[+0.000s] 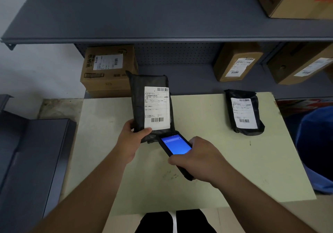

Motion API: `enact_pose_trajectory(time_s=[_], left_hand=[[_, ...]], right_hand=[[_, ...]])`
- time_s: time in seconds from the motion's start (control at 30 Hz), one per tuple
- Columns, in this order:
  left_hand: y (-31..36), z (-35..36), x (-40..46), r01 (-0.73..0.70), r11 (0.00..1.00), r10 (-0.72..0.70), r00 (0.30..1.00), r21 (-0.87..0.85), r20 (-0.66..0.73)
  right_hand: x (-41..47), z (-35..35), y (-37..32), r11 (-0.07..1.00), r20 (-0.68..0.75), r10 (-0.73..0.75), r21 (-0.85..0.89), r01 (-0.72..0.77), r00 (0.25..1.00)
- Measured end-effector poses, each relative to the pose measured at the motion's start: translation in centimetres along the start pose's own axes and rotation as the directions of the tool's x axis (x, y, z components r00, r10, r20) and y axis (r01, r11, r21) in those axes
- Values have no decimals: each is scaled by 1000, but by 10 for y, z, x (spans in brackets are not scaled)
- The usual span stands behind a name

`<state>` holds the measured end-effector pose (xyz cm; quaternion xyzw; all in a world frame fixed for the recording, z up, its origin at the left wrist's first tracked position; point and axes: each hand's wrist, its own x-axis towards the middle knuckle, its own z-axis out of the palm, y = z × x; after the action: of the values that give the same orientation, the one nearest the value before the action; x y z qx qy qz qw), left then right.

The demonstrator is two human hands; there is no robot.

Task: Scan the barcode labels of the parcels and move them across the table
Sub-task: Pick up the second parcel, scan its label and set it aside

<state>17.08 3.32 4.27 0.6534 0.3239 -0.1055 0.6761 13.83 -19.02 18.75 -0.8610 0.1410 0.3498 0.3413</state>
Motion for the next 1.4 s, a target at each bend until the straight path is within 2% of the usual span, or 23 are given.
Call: enact_pose_trajectory(time_s=[0.4,0.93,1.4], left_hand=[[-2,6,3,-14,999,14,1000,51,-10],[-1,19,8,-3,1000,3,1000,16,17],[-6,91,16,55,997,-61,989,53,134]], right_hand=[[7,-1,6,998,2,28,60,-28,1000],[14,-6,14,989,-6,62,138,-61,998],[20,-46,50,973,-61,90,220,-74,994]])
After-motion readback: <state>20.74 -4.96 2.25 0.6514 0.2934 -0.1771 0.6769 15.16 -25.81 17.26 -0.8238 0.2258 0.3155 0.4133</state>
